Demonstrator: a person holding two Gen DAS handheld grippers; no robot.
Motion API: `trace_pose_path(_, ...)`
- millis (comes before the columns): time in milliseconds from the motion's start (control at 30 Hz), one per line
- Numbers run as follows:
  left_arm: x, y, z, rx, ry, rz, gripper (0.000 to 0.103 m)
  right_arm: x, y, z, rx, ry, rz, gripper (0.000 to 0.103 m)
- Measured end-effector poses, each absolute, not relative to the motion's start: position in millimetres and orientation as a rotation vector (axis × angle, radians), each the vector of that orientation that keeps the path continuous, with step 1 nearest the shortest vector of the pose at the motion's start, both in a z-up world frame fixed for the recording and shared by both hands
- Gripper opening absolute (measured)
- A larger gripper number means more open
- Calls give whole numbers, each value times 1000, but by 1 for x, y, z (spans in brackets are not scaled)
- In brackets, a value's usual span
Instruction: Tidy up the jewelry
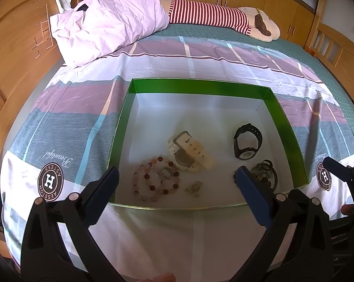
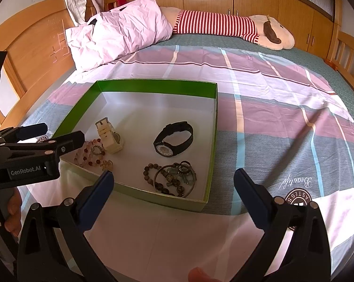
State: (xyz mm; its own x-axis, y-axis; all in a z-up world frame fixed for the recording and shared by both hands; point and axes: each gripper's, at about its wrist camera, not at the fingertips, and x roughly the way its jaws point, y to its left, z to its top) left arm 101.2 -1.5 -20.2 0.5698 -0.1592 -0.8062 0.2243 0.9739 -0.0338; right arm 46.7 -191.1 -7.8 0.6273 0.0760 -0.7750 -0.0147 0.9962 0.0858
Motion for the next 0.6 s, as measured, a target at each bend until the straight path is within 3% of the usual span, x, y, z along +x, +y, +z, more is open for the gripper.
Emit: trace_pose_path(600,102,-1,-23,82,953,-231,101,46,-190,-9,71,892,53,102)
